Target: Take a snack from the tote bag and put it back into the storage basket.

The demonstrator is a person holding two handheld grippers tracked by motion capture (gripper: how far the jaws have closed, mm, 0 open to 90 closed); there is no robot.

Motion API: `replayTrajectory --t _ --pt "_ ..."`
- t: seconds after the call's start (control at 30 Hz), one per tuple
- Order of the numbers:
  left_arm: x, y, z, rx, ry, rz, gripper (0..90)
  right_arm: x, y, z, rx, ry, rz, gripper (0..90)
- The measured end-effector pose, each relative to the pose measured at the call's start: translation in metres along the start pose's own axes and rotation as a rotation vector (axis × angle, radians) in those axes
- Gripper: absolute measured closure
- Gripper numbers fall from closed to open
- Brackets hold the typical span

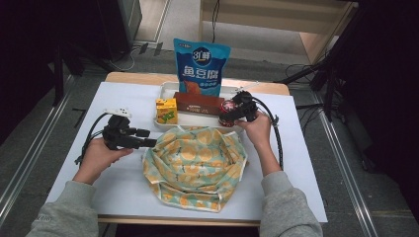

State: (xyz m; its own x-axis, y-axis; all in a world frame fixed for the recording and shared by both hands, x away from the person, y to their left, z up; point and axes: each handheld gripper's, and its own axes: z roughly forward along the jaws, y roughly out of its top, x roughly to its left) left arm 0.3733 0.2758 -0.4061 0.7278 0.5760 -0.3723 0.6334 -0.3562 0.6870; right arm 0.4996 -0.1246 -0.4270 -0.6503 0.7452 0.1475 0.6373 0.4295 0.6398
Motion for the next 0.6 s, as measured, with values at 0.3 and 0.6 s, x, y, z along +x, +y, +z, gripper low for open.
replayTrajectory --t 0.3,0.6 --pt "0.001 0.000 0.000 0.003 -0.001 0.001 36.1 -0.004 -0.003 0.008 0.012 -0.018 0.006 25.8" --pt "0.000 0.000 0.000 0.002 -0.003 -0.002 36.1 -0.002 -0.006 0.011 0.028 -0.018 0.002 25.8"
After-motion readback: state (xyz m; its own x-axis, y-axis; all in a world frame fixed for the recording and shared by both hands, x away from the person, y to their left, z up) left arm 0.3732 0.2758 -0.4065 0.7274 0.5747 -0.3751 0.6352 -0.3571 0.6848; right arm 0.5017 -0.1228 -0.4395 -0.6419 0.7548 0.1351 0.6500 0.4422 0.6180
